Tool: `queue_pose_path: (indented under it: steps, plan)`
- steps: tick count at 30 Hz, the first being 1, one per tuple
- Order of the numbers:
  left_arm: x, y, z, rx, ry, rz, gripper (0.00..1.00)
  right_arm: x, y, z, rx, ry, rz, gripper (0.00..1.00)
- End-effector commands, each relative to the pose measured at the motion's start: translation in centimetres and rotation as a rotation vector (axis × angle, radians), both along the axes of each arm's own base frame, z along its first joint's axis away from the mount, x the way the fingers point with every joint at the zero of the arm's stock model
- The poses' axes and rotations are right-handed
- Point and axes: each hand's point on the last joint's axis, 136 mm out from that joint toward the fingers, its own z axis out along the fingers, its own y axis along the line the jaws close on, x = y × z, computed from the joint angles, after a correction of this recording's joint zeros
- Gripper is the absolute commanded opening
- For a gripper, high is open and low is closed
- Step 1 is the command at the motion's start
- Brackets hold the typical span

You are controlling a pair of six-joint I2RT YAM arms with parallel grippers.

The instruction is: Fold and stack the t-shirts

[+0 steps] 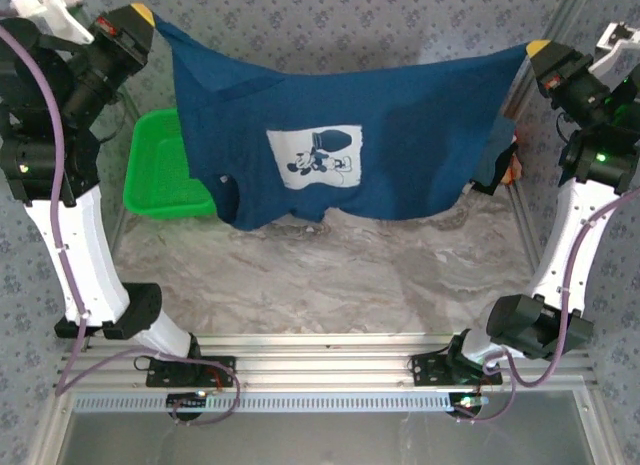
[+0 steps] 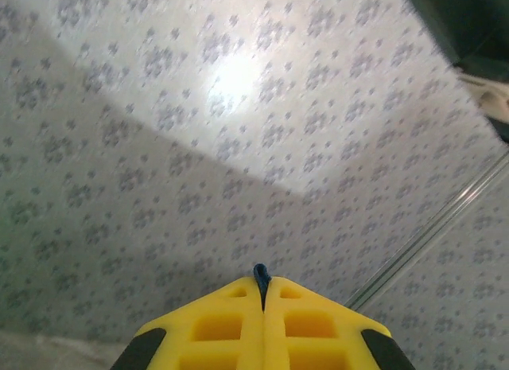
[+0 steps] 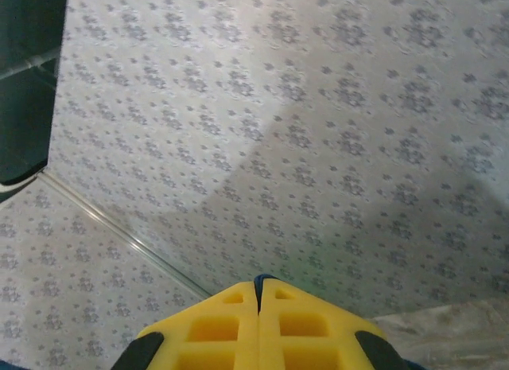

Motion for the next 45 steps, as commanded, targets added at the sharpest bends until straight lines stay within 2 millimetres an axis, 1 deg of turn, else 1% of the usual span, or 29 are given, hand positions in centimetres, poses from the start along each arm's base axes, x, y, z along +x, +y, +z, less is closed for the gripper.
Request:
queue_pose_path:
  steps: [1, 4, 8, 11, 14, 16, 19, 21, 23, 24, 25, 26, 28, 31, 33, 35, 36, 38, 40, 41, 43, 44, 45]
  plan:
    - [3.4, -0.4, 0.1, -0.058, -0.006, -0.041, 0.00, 0.2, 0.5, 2.4, -0.008, -0.055, 0.003, 0.00]
    - [6.5, -1.3, -0.9, -0.106, 0.022, -0.093, 0.00, 1.3, 1.2, 2.9, -0.015, -0.064, 0.020, 0.00]
    - [9.6, -2.7, -0.7, -0.174, -0.007, -0.187, 0.00, 3.1, 2.3, 3.2, -0.025, -0.073, 0.052, 0.00]
    - [11.9, -3.6, -1.0, -0.232, -0.018, -0.246, 0.00, 5.0, 3.1, 3.2, -0.026, -0.073, 0.085, 0.00]
    - [14.1, -3.5, -1.7, -0.286, -0.014, -0.278, 0.00, 7.2, 3.4, 2.8, -0.007, -0.064, 0.107, 0.00]
    - [15.9, -3.0, -2.7, -0.333, 0.011, -0.287, 0.00, 8.8, 3.2, 2.6, 0.015, -0.060, 0.120, 0.00]
    - [17.4, -2.4, -2.5, -0.377, -0.032, -0.297, 0.00, 11.2, 2.5, 2.9, 0.056, -0.096, 0.134, 0.00]
    - [18.1, -1.6, -2.2, -0.410, -0.062, -0.304, 0.00, 11.9, 2.2, 4.0, 0.065, -0.171, 0.146, 0.00]
    - [18.7, -0.2, -2.4, -0.429, -0.066, -0.282, 0.00, 12.6, 1.7, 4.9, 0.093, -0.239, 0.153, 0.00]
    - [18.7, 0.7, -2.1, -0.432, -0.081, -0.265, 0.00, 12.7, 1.3, 5.5, 0.110, -0.266, 0.153, 0.00]
    - [18.5, 1.6, -1.6, -0.437, -0.100, -0.246, 0.00, 13.2, 0.8, 5.6, 0.122, -0.280, 0.145, 0.00]
    - [18.1, 2.5, -1.0, -0.443, -0.126, -0.232, 0.00, 13.1, 0.4, 6.1, 0.128, -0.299, 0.136, 0.00]
    - [17.1, 4.2, 0.7, -0.452, -0.192, -0.205, 0.00, 12.6, -0.9, 7.2, 0.166, -0.349, 0.117, 0.00]
    - [15.3, 6.1, 2.6, -0.441, -0.261, -0.173, 0.00, 11.4, -2.8, 8.6, 0.201, -0.415, 0.086, 0.00]
    - [14.1, 6.8, 3.5, -0.421, -0.295, -0.167, 0.00, 10.6, -3.5, 9.3, 0.193, -0.440, 0.064, 0.00]
    - [13.2, 7.0, 4.1, -0.392, -0.313, -0.164, 0.00, 10.1, -4.2, 9.7, 0.192, -0.446, 0.049, 0.00]
    - [12.9, 6.9, 4.2, -0.375, -0.314, -0.167, 0.00, 9.8, -4.5, 9.8, 0.194, -0.447, 0.046, 0.00]
    - [12.3, 6.4, 4.4, -0.331, -0.323, -0.178, 0.00, 9.8, -4.9, 9.4, 0.203, -0.427, 0.062, 0.00]
    - [12.0, 6.0, 3.9, -0.273, -0.292, -0.168, 0.00, 10.1, -4.7, 8.6, 0.194, -0.389, 0.092, 0.00]
    - [12.1, 5.8, 3.1, -0.247, -0.256, -0.157, 0.00, 10.2, -4.3, 8.1, 0.182, -0.362, 0.110, 0.00]
    - [12.9, 5.5, 0.6, -0.200, -0.138, -0.138, 0.00, 10.9, -3.7, 5.9, 0.154, -0.269, 0.152, 0.00]
    - [13.4, 4.9, -1.2, -0.174, -0.063, -0.138, 0.00, 10.9, -3.2, 4.6, 0.137, -0.220, 0.174, 0.00]
    - [13.8, 4.0, -3.3, -0.131, 0.014, -0.133, 0.00, 10.9, -2.9, 2.8, 0.113, -0.169, 0.182, 0.00]
